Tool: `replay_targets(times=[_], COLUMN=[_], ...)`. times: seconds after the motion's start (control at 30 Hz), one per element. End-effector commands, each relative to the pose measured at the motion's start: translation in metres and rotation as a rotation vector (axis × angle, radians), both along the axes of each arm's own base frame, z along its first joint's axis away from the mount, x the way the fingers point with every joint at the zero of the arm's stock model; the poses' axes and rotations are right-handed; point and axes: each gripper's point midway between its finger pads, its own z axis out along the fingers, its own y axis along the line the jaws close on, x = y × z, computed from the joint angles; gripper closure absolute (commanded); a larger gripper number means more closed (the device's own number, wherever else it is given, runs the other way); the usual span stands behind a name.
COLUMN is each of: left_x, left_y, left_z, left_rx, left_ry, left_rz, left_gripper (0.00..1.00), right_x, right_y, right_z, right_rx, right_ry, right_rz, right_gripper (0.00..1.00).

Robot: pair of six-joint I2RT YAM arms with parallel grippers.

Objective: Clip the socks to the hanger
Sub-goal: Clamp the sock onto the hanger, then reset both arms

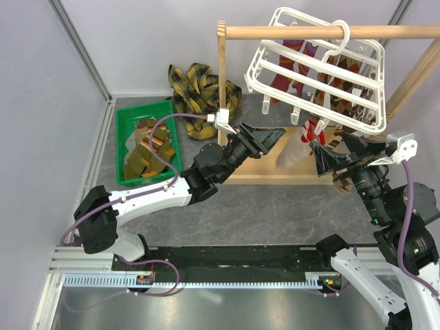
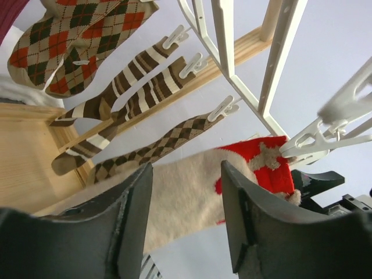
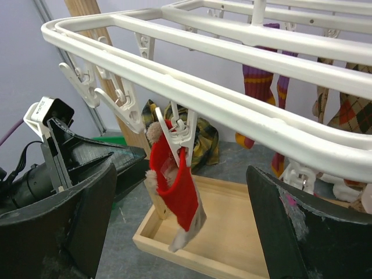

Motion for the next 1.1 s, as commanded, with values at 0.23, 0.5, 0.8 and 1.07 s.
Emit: replay_targets(times=[0.23,0.5,0.8,1.07], left_x=[0.002,0.004,0.013,0.03], left_y=[0.035,0.056,0.086,0.141], left_z=[0.016,0.002,-0.027,-0.042], left_rx=[0.096,0.307,0.517,0.601], left_ry=[-0.134,-0.218,-0.265,-0.221], left_rz=[0.133,0.191,0.155,0.138], left_gripper=[0.27,0.17,0.15,0.15], right_x=[-0.017,-0.018,-0.024,-0.022], right_y=[-0.022,-0.018,0.013,0.0], right_z=[0.031,0.04,0.057,0.044], right_rx=[-0.025,-0.026,-0.071,-0.122], right_ry=[-0.028,0.051,0.103,0.193], right_rz=[-0.07,-0.049,0.121,0.055], right_gripper=[0.02,0.02,0.02,0.02])
